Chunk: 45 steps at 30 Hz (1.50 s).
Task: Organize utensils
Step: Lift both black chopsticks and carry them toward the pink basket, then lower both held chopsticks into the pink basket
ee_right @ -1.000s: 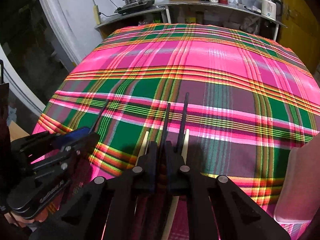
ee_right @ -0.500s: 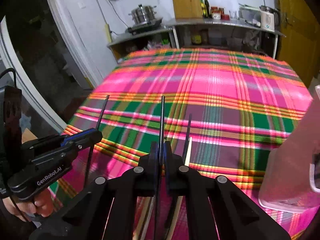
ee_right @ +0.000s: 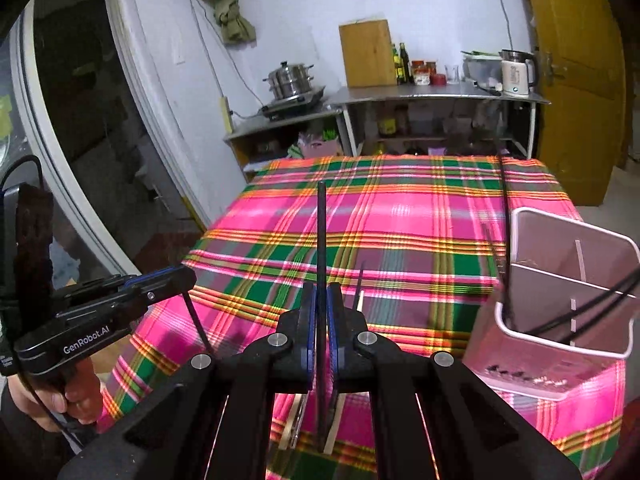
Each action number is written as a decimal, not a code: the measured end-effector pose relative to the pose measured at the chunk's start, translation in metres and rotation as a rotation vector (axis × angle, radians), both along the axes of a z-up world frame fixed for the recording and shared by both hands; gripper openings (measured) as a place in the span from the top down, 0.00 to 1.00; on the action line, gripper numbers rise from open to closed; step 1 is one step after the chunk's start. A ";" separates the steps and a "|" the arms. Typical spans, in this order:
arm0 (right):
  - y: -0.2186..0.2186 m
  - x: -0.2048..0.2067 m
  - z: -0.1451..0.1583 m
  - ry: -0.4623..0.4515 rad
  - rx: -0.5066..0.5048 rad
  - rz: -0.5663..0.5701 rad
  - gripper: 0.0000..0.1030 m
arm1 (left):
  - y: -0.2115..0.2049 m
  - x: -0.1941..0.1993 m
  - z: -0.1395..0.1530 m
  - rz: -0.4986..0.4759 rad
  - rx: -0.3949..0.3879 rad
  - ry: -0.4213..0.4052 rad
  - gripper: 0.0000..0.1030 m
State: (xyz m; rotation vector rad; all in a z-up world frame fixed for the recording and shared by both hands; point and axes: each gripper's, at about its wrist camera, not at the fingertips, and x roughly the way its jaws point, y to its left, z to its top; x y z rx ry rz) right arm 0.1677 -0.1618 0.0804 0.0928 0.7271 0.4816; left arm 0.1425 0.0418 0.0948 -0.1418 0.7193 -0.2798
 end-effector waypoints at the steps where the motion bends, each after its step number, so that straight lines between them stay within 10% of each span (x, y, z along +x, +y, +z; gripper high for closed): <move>1: -0.002 -0.002 0.002 -0.005 0.003 -0.003 0.95 | -0.002 -0.002 0.003 -0.005 0.001 -0.005 0.95; 45: -0.161 -0.018 0.102 -0.252 0.076 -0.349 0.95 | -0.165 0.067 0.098 -0.259 -0.114 -0.114 0.95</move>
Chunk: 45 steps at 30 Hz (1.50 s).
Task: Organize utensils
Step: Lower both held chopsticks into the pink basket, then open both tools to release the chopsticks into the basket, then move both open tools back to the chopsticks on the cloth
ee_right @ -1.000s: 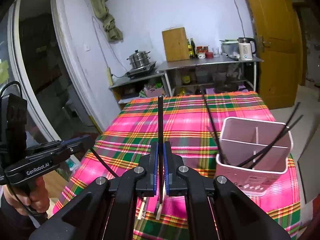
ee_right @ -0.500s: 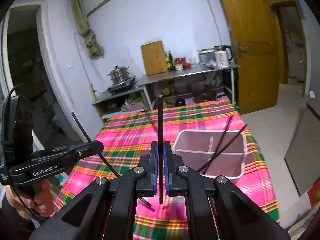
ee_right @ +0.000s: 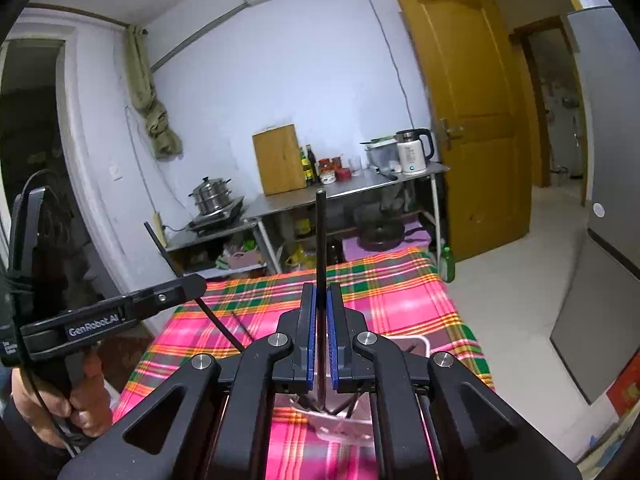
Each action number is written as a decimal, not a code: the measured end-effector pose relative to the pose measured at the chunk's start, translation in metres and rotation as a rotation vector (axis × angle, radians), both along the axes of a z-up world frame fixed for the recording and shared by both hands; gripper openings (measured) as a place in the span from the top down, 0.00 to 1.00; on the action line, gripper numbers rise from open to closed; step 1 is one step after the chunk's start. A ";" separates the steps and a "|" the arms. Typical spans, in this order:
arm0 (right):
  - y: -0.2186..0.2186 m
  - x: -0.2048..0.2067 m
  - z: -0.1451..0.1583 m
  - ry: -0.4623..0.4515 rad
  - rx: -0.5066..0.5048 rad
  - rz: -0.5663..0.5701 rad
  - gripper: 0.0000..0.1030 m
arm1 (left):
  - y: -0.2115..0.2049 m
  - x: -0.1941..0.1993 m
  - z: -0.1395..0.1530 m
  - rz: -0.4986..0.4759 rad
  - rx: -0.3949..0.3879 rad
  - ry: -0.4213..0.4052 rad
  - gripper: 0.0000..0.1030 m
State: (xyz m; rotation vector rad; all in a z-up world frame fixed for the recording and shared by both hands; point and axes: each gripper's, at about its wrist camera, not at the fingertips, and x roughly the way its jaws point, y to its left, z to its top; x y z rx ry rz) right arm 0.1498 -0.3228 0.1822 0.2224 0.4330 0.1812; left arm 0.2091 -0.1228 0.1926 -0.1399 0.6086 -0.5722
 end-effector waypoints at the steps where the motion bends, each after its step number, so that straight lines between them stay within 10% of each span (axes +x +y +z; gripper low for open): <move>1: 0.000 0.002 -0.002 0.001 -0.001 -0.004 0.95 | -0.004 0.003 -0.003 0.000 0.006 0.002 0.95; 23: 0.011 0.023 -0.073 0.165 -0.054 0.012 0.95 | -0.022 0.015 -0.075 -0.025 0.094 0.118 0.93; 28: 0.006 0.020 -0.074 0.180 -0.051 0.005 0.94 | -0.016 0.004 -0.070 -0.019 0.097 0.093 0.73; 45: 0.002 -0.026 -0.053 0.119 -0.031 -0.031 0.86 | 0.064 -0.049 -0.056 0.114 0.055 0.019 0.68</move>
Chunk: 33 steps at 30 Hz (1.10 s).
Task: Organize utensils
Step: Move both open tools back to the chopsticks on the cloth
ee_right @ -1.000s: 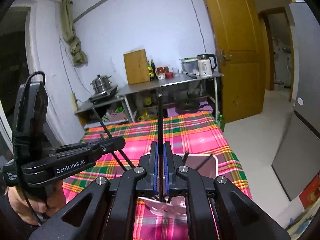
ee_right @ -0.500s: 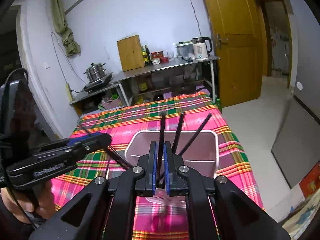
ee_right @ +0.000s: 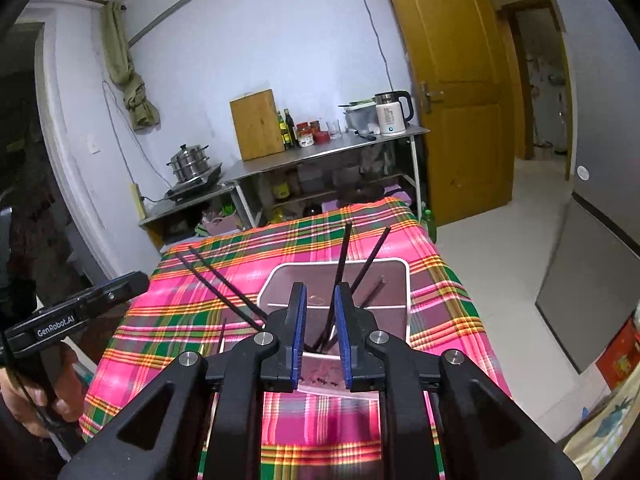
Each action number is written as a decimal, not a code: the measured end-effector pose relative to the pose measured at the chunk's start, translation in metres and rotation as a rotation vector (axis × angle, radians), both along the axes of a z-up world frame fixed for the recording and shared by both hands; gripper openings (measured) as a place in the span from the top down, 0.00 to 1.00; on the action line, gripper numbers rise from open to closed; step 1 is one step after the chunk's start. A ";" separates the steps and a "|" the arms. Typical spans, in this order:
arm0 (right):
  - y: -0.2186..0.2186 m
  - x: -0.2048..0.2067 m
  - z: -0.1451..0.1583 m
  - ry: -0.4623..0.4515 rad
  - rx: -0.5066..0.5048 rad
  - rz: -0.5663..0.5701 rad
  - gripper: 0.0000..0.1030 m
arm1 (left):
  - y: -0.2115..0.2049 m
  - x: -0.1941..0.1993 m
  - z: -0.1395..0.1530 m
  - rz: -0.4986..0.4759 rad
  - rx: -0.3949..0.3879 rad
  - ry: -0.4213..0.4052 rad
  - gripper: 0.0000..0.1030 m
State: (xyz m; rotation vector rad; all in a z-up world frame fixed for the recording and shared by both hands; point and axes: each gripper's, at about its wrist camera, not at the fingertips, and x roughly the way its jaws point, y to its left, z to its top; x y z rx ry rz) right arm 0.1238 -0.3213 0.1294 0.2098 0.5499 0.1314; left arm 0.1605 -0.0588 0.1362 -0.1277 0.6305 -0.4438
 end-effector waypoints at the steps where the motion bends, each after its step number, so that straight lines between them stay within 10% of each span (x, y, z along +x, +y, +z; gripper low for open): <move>1: 0.000 -0.001 0.000 -0.001 0.001 0.001 0.86 | 0.007 -0.002 -0.003 0.011 -0.002 0.004 0.68; 33: 0.108 -0.001 -0.104 0.238 -0.025 0.292 0.86 | 0.057 0.001 -0.158 0.166 0.046 0.327 0.81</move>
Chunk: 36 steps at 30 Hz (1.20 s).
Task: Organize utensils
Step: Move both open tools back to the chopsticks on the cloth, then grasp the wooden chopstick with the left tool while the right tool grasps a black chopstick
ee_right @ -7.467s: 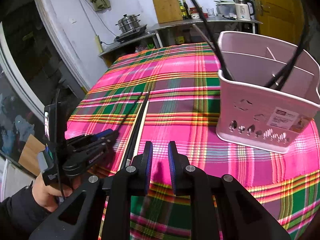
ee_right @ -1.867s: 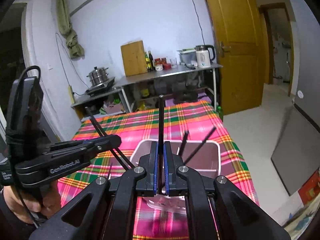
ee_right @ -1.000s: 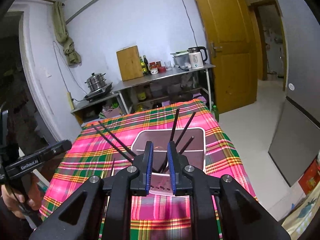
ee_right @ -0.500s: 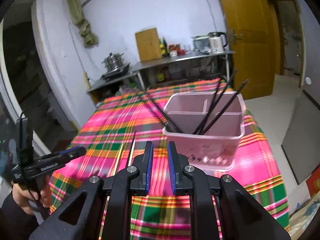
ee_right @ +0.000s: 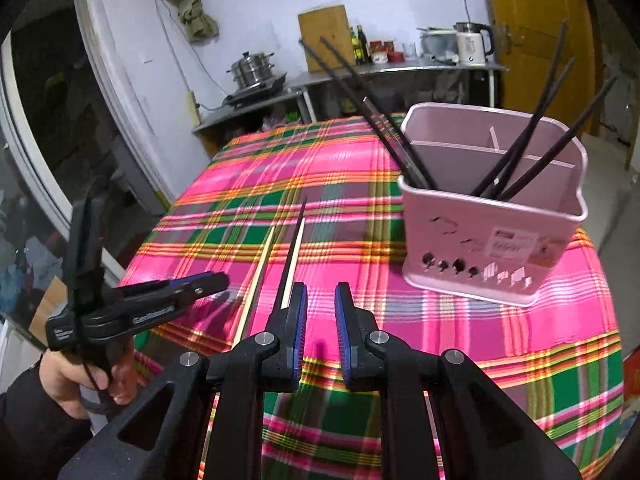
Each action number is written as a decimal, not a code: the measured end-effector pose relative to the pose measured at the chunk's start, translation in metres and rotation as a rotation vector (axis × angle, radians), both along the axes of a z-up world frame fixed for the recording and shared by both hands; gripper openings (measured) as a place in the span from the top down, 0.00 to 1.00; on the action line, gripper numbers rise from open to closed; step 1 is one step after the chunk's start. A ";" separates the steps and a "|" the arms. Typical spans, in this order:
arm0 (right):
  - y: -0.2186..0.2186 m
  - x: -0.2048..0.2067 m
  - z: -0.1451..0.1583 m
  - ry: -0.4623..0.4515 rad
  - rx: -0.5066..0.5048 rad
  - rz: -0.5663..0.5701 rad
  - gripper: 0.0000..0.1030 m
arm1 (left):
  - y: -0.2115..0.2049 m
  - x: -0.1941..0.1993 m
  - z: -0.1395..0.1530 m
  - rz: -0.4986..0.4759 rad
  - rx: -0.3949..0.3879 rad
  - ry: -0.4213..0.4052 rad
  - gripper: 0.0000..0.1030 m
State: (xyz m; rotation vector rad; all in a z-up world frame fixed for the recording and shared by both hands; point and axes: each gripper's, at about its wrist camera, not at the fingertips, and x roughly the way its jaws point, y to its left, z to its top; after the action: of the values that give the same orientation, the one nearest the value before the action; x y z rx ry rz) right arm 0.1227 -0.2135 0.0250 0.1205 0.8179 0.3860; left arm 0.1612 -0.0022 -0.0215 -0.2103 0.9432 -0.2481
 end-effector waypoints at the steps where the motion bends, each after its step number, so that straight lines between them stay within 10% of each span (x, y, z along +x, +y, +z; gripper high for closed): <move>1: 0.000 0.000 -0.001 0.003 0.000 0.002 0.86 | -0.002 0.003 -0.003 -0.001 0.004 0.005 0.81; 20: 0.004 0.013 -0.013 0.041 0.000 0.020 0.86 | -0.021 0.009 -0.024 0.006 0.229 -0.037 0.76; 36: 0.063 0.065 -0.035 0.071 -0.032 0.111 0.86 | 0.025 0.042 -0.023 0.062 0.089 0.016 0.77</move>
State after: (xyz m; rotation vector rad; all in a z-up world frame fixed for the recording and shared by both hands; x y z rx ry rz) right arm 0.1876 -0.1501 -0.0099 0.0596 0.9030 0.4757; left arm 0.2031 0.0231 -0.0448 -0.1598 0.9594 -0.1471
